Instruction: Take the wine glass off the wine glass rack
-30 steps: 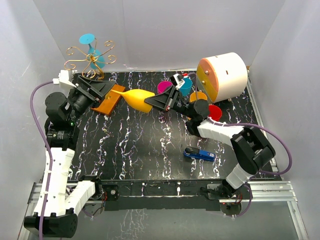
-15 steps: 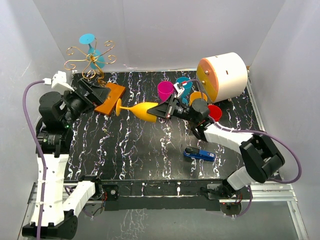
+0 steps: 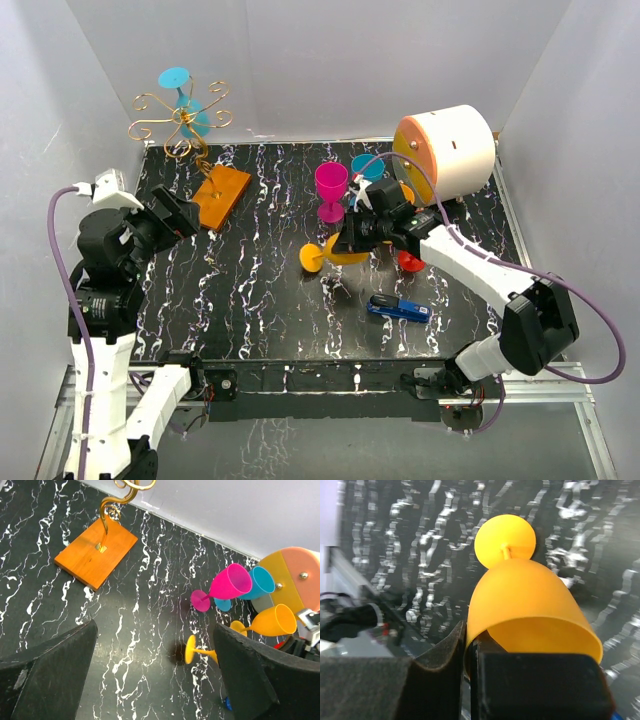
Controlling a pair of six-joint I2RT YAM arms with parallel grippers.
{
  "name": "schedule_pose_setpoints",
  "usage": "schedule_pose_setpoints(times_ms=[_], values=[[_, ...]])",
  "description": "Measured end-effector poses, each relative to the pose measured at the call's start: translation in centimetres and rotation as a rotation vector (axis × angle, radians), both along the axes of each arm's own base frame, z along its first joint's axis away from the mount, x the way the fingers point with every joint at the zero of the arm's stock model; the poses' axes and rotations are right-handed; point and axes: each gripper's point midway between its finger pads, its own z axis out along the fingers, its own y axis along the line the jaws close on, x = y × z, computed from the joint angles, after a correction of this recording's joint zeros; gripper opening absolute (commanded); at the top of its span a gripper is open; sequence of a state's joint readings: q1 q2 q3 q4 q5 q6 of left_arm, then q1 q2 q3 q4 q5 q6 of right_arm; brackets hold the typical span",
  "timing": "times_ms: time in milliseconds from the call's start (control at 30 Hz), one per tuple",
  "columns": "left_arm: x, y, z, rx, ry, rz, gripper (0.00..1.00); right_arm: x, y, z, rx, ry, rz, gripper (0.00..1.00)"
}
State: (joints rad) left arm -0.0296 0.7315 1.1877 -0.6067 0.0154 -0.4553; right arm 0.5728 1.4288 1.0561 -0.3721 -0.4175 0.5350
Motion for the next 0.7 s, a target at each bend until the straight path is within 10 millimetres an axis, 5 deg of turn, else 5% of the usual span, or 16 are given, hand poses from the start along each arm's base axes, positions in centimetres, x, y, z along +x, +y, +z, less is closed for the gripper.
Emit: schedule_pose_setpoints(times_ms=[300, 700], values=[[0.1, 0.2, -1.1, 0.008, 0.025, 0.007, 0.99, 2.9, -6.2, 1.2, -0.437, -0.105, -0.07, 0.0], [-0.6, 0.6, -0.5, 0.024, 0.015, 0.025, 0.99, 6.7, -5.9, -0.6, -0.59, -0.056, -0.059, 0.0]])
